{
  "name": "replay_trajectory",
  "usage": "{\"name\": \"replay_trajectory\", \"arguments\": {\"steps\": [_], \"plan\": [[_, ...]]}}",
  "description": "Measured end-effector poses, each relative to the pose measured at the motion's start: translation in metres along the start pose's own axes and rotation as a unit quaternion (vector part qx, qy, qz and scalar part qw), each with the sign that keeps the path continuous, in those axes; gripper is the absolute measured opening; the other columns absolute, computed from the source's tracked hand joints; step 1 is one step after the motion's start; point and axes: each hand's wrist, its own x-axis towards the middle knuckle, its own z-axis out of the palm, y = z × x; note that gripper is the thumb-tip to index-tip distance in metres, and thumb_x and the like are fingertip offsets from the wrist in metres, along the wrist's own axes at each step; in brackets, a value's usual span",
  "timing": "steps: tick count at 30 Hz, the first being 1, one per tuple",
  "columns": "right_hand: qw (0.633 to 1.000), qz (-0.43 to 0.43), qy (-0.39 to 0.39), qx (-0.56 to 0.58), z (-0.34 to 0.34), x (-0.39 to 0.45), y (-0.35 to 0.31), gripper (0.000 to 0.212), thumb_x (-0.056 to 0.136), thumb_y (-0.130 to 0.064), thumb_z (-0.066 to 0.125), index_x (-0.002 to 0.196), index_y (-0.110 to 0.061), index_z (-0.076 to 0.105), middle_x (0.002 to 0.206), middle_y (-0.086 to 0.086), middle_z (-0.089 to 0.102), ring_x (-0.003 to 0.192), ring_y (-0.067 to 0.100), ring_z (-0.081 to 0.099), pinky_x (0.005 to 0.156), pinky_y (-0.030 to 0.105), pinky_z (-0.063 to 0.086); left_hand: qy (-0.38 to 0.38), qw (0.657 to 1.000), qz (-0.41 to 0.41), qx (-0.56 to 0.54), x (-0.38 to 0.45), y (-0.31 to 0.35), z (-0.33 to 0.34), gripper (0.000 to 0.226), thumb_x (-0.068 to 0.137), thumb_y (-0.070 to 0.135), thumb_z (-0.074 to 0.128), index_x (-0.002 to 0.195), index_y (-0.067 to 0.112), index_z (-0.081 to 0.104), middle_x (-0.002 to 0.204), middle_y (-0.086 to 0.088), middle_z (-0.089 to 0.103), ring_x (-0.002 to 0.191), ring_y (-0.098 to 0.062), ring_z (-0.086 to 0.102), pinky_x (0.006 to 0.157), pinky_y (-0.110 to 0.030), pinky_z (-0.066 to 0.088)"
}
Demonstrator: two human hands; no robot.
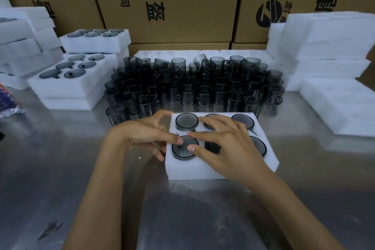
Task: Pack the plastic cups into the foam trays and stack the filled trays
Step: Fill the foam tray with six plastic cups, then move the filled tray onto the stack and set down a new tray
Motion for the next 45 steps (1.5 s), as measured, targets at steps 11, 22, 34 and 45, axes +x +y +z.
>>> {"name": "replay_trajectory", "arguments": {"steps": [11, 22, 34, 45], "plan": [[0.903, 0.381, 0.000, 0.198, -0.039, -0.013, 0.064, 0.046, 0.096, -0.057, 0.050, 0.078, -0.017, 0.064, 0.075, -0.004, 0.068, 0.078, 0.020, 0.064, 0.063, 0.029, 0.043, 0.015, 0.991, -0.030, 0.129, -0.001, 0.002, 0.007, 0.054, 0.082, 0.038, 0.078, 0.131, 0.028, 0.056, 0.110, -0.007, 0.074, 0.091, -0.023, 0.075, 0.073, -0.032, 0.061], [0.801, 0.273, 0.107, 0.522, -0.036, 0.010, 0.065, 0.044, 0.103, -0.055, 0.031, 0.114, -0.035, 0.068, 0.095, -0.016, 0.077, 0.085, 0.006, 0.073, 0.067, 0.023, 0.053, 0.173, 0.933, 0.211, -0.232, 0.006, -0.003, -0.009, 0.062, 0.059, 0.033, 0.074, 0.120, 0.039, 0.065, 0.119, -0.002, 0.071, 0.102, -0.022, 0.069, 0.080, -0.038, 0.053], [0.837, 0.298, 0.153, 0.432, 0.013, 0.007, 0.072, 0.040, 0.104, -0.044, 0.042, 0.102, -0.016, 0.070, 0.091, 0.008, 0.073, 0.084, 0.015, 0.066, 0.071, 0.029, 0.052, 0.516, 0.575, 0.325, -0.545, 0.018, 0.033, -0.058, 0.090, 0.085, 0.019, 0.071, 0.153, 0.034, 0.013, 0.129, 0.007, 0.059, 0.096, -0.011, 0.071, 0.076, -0.039, 0.061], [0.846, 0.289, 0.151, 0.422, 0.019, 0.011, 0.081, 0.033, 0.103, -0.032, 0.050, 0.087, -0.016, 0.074, 0.081, 0.004, 0.072, 0.076, 0.008, 0.063, 0.063, 0.026, 0.049, 0.706, 0.599, 0.061, -0.372, 0.038, 0.038, -0.180, 0.109, 0.089, 0.057, 0.060, 0.156, 0.015, -0.016, 0.160, -0.022, 0.014, 0.145, -0.031, 0.030, 0.114, -0.038, 0.030]]}}
